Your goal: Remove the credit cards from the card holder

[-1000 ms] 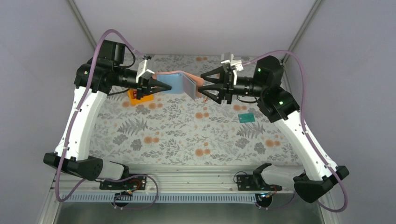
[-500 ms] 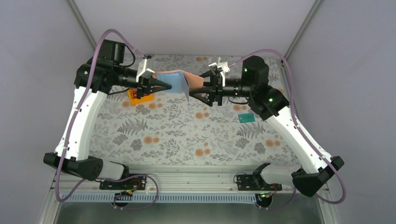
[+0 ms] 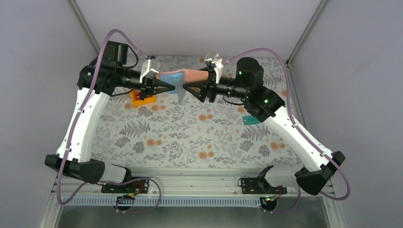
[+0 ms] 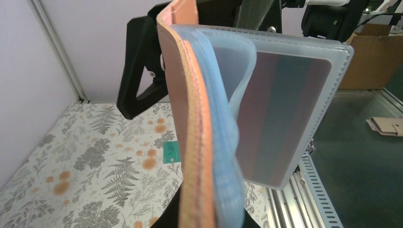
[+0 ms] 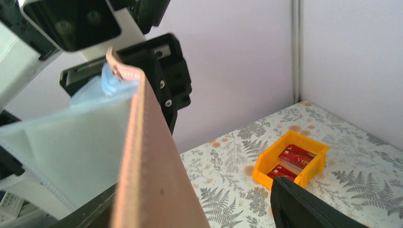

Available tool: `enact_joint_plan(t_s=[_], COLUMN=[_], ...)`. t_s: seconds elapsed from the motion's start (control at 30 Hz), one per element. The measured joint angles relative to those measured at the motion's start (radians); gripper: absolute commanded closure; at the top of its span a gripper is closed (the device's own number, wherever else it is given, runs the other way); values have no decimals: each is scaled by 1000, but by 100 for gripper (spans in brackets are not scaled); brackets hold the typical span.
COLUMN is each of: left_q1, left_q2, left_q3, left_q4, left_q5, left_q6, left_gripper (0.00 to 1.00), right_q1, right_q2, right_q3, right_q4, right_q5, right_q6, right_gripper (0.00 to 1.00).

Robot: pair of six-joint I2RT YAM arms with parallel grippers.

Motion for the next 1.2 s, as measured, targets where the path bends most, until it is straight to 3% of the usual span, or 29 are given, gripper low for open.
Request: enact_joint_plan(t_s=[0.33,0.63,0.8,0.93,1.03,1.2], left_q1=[6,14,13,11,11,6], left_q2=[0,0,0,0,0,0], left_q3=[-23,-27,-27,-27,-27,-29], left_q4=[10,7,-5,-25,-27,-32], left_q5=[3,3,25,34,37,49], left_q6=[-1,5,19,25,27,48], left_gripper=[97,97,97,95,87,58], right_q1=[19,41,45,44,44,45], right_q2=[64,84,71,66,58,39], right_q3=[42,72,72,73,73,73], right_q4=[40,31,18,-1,-10,-25], right_q5=[47,39,20,31,39,50], right_q6=[36,5,-25,-52,-61,-71], right_gripper=[33,69,95,96,96,96])
